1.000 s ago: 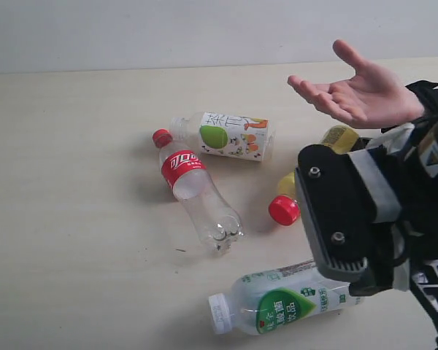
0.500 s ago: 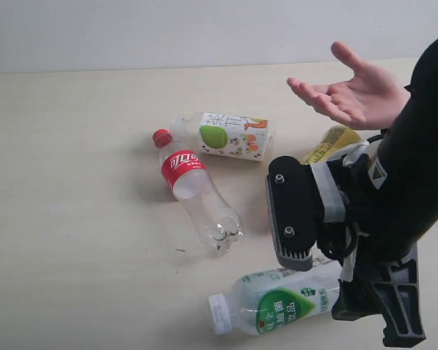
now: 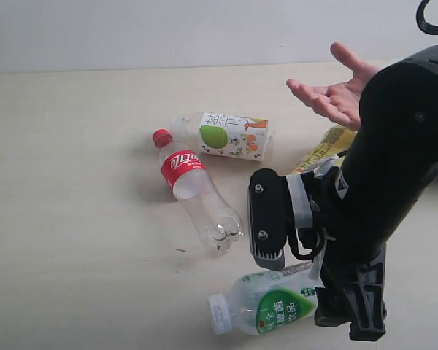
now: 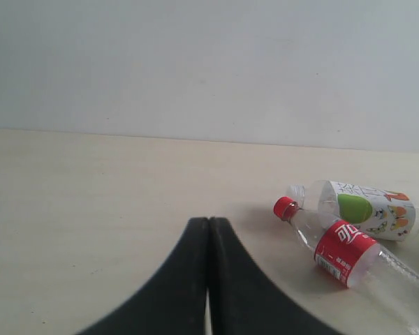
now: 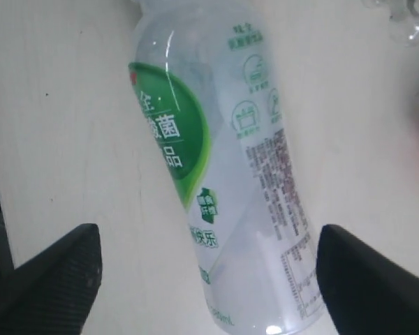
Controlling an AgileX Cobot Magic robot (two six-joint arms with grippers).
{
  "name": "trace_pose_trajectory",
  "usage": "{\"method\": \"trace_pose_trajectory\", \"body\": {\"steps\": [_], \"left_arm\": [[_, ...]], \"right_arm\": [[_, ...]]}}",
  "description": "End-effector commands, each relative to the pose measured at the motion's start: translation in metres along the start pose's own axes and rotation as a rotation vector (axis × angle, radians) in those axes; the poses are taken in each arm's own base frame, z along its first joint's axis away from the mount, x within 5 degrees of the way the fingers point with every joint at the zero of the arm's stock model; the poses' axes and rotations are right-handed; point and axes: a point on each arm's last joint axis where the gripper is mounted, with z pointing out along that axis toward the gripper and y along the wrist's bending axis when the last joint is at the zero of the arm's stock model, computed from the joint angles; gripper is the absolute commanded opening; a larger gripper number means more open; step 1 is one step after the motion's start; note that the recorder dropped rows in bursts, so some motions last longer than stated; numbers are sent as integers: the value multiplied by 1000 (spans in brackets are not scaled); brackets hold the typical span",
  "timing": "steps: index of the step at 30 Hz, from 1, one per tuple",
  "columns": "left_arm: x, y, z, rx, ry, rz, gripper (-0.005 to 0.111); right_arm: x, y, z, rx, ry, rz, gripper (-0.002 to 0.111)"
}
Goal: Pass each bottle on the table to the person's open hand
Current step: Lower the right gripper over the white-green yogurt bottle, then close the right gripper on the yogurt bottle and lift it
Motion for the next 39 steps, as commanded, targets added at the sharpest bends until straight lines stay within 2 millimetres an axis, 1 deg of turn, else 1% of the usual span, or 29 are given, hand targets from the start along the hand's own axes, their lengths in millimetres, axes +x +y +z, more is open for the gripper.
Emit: {"method": "trace_pose_trajectory", "body": {"steps": [1,8,20,23,26,33,39], "left_arm": [[0,0,0,8,-7,-3,0],[0,0,0,8,-7,-3,0],[0,0,0,8,-7,-3,0],[0,0,0,8,-7,-3,0],[0,0,0,8,-7,-3,0],[0,0,0,8,-7,-3,0],[0,0,0,8,-7,-3,0]], "right_arm": [[-1,-3,4,18,-7,-22,82],[-4,-7,14,15,0,-60,82],[-8,-11,30,-5,12,-79,82],[-15,-5,40,-8,48,-152,82],[-24,-3,48,16,31,-176,82],[-24,-6,64,-14,59,-143,81],[-25,-7,67,-3,53,-142,80]]}}
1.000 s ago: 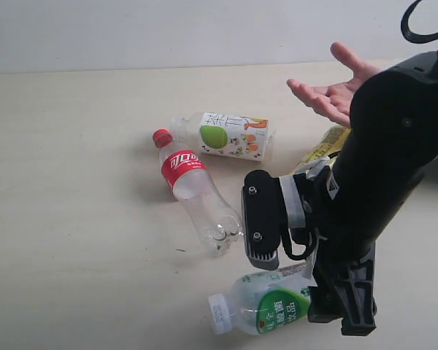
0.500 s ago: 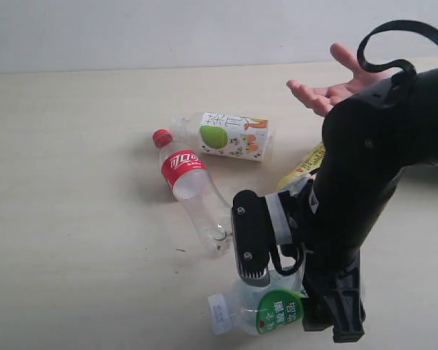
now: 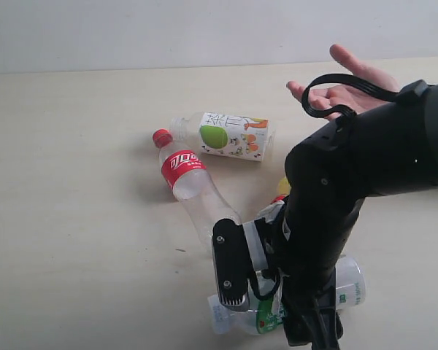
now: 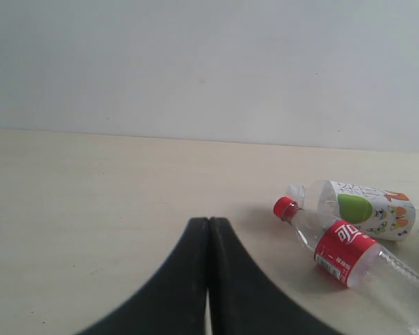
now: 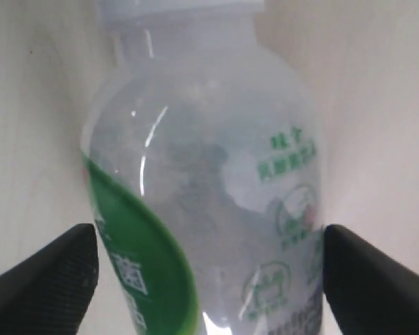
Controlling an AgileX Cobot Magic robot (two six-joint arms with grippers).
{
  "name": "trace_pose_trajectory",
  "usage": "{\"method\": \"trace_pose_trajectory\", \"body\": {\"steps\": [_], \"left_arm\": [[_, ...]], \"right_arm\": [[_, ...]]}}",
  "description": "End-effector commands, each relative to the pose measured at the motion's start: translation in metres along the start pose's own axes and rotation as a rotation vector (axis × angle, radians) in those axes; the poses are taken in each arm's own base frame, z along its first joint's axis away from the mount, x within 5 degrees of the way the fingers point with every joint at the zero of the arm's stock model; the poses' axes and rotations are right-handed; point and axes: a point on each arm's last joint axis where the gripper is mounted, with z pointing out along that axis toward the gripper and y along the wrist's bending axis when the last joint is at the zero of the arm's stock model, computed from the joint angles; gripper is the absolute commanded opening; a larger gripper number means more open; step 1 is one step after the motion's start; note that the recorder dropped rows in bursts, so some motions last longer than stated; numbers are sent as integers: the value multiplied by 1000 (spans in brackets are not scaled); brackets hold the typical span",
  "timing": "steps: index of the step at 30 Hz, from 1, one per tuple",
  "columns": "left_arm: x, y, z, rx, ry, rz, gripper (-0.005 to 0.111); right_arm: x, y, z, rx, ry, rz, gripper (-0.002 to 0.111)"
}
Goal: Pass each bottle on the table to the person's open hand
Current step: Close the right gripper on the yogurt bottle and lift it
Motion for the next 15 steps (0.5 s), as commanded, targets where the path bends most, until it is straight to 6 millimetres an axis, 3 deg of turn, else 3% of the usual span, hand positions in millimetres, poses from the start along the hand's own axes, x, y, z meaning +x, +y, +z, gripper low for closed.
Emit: {"method": "trace_pose_trajectory", "body": {"steps": [1,6,9,15], "left_arm": [[0,0,0,8,-7,-5,0],[0,0,0,8,-7,-5,0],[0,0,0,8,-7,-5,0],[0,0,0,8,-7,-5,0]], "right_arm": [[-1,-1,1,20,-11,-2,79],[-1,-1,1,24,-15,-2,75],[-1,-1,1,24,-15,-2,66],[-1,-1,1,19,-13,-2,21]]}}
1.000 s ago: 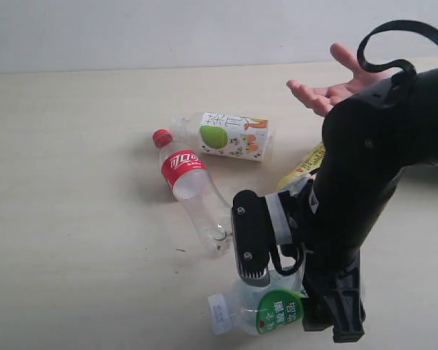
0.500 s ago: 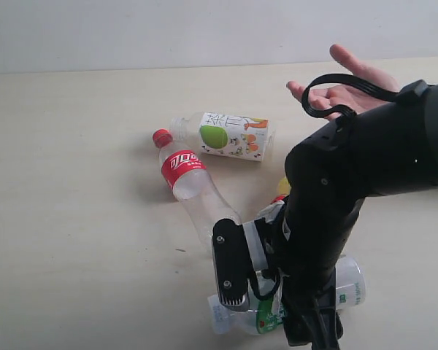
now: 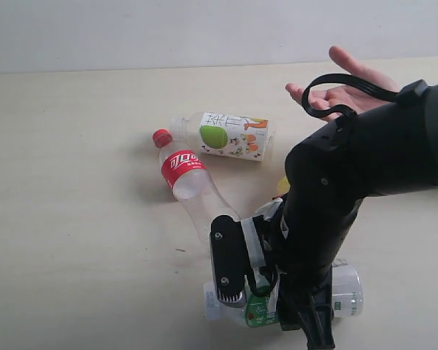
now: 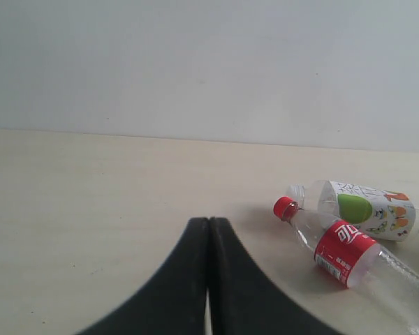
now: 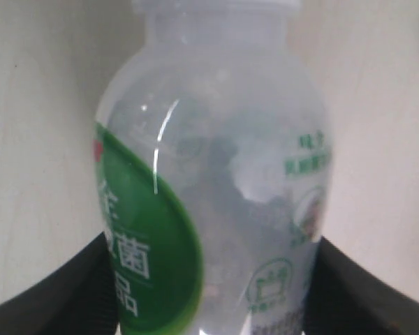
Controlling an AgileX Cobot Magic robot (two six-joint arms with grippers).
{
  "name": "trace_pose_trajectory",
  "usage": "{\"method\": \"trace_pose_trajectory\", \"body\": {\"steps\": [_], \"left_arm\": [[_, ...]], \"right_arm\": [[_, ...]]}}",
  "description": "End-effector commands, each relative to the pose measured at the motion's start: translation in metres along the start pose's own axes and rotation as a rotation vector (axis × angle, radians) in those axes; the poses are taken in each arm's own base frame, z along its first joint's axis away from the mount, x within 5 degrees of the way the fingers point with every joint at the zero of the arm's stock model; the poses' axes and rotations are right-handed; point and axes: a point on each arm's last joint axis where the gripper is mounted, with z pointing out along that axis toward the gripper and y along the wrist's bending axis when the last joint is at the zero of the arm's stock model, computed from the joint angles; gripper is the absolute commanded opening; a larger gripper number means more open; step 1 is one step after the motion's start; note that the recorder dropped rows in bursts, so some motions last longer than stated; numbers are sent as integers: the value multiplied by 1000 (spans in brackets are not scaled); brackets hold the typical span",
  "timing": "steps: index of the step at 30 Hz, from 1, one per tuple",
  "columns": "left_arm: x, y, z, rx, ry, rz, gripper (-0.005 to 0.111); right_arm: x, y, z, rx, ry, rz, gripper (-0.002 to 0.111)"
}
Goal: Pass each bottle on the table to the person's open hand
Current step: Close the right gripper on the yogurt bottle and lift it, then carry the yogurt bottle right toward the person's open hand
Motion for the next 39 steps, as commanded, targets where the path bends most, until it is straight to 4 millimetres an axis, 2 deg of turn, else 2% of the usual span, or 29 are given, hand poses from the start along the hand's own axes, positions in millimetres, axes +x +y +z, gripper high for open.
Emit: {"method": "trace_pose_trajectory", "body": {"steps": [1,3,4,14,19,30,35,39], "left_arm": [[0,0,0,8,-7,-5,0],[0,0,0,8,-7,-5,0],[0,0,0,8,-7,-5,0],[0,0,0,8,-7,-5,0],[0,0,0,8,-7,-3,0],[0,0,0,8,-7,-3,0],[0,0,0,8,-7,-3,0],[0,0,0,8,-7,-3,0]], "right_arm": [[0,1,1,0,1,-9,12],[0,1,1,0,1,-9,1],[0,1,1,-1,3,-9,0],[0,1,0,0,0,-7,0],[0,4,-9,-10,-20,12,0],[5,20,-53,-6,-89,228,0],[10,25,-86,21,-106,448,0],[14,26,-112,74,-119,547,0]]}}
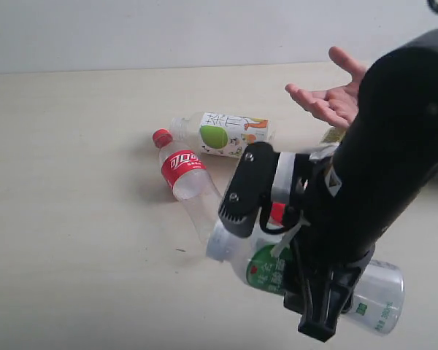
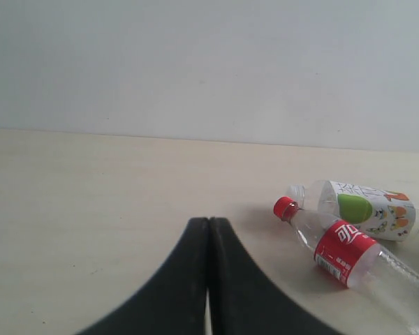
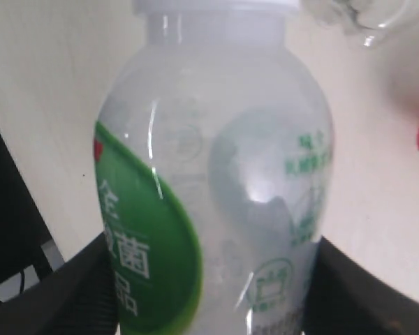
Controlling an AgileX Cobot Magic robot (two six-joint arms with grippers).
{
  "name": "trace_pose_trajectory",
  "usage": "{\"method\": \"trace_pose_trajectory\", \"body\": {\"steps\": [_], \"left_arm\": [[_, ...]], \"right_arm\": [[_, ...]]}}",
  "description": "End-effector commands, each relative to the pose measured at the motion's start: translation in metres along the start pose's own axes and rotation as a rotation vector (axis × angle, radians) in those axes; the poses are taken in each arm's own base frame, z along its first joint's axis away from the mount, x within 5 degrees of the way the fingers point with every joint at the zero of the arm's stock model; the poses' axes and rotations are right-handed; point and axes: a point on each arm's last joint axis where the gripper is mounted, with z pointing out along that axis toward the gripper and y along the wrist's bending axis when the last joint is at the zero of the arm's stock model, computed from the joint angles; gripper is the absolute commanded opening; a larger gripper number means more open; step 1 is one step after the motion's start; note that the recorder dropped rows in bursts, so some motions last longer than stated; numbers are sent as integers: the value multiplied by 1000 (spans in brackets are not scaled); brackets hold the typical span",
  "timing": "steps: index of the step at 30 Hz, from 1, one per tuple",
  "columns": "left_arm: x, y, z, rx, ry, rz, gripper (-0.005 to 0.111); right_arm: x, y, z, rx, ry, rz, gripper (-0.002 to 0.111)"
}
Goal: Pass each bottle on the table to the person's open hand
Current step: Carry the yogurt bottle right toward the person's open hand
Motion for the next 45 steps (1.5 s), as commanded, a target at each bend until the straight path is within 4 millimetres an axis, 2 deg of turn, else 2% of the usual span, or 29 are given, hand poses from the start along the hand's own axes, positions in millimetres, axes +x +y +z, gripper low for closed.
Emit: {"method": "trace_pose_trajectory", "body": {"steps": [1,6,11,21,28,33,39,45], "left_arm": [[0,0,0,8,-7,-3,0],[0,0,0,8,-7,-3,0],[0,0,0,8,-7,-3,0],[0,0,0,8,-7,-3,0],[0,0,0,8,-7,-3,0],[0,0,0,8,-7,-3,0],[0,0,0,8,-7,-3,0],[0,0,0,8,-7,-3,0]], "right_arm": [[1,-2,-30,75,-48,143,0],[1,-11,-55,208,-117,359,0],[3,-33,-73,336,-144,506,0],[29,-82,-97,328,-200,846,0],[25,-106,-116,308,-292,960,0],[18,-128,-115,278,-236,974,0],[10,-163,-99,265,-200,994,0],[10,-195,-85,264,-165,1019,0]]}}
